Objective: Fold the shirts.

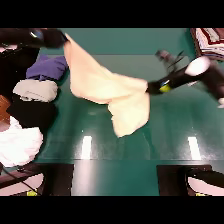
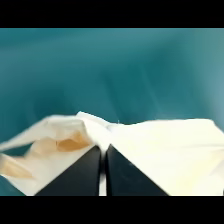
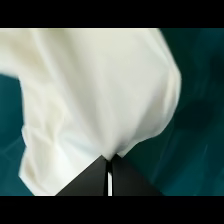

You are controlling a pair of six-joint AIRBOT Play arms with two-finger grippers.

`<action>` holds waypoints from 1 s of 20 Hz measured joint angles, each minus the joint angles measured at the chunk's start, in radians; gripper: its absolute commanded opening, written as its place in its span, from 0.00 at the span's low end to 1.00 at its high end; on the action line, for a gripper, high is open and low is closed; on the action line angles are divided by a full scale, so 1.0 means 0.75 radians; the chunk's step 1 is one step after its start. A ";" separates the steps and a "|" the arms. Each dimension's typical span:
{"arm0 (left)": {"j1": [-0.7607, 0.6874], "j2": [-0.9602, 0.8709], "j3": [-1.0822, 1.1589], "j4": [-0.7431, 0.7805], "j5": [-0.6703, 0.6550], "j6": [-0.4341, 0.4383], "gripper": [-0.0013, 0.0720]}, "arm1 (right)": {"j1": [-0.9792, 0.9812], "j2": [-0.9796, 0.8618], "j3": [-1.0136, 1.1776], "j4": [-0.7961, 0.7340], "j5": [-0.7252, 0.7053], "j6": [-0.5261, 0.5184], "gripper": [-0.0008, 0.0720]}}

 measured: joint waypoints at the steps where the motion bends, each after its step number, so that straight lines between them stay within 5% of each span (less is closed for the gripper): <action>1: 0.000 0.061 0.055 0.003 -0.008 0.007 0.05 | -0.037 0.070 0.072 -0.023 0.020 0.002 0.03; 11: 0.000 0.586 0.311 -0.001 0.055 0.023 0.05 | -0.278 0.557 0.545 -0.082 0.069 0.010 0.03; 20: 0.001 0.568 0.238 0.071 0.042 0.017 0.05 | -0.371 0.443 0.700 -0.092 0.160 0.011 0.03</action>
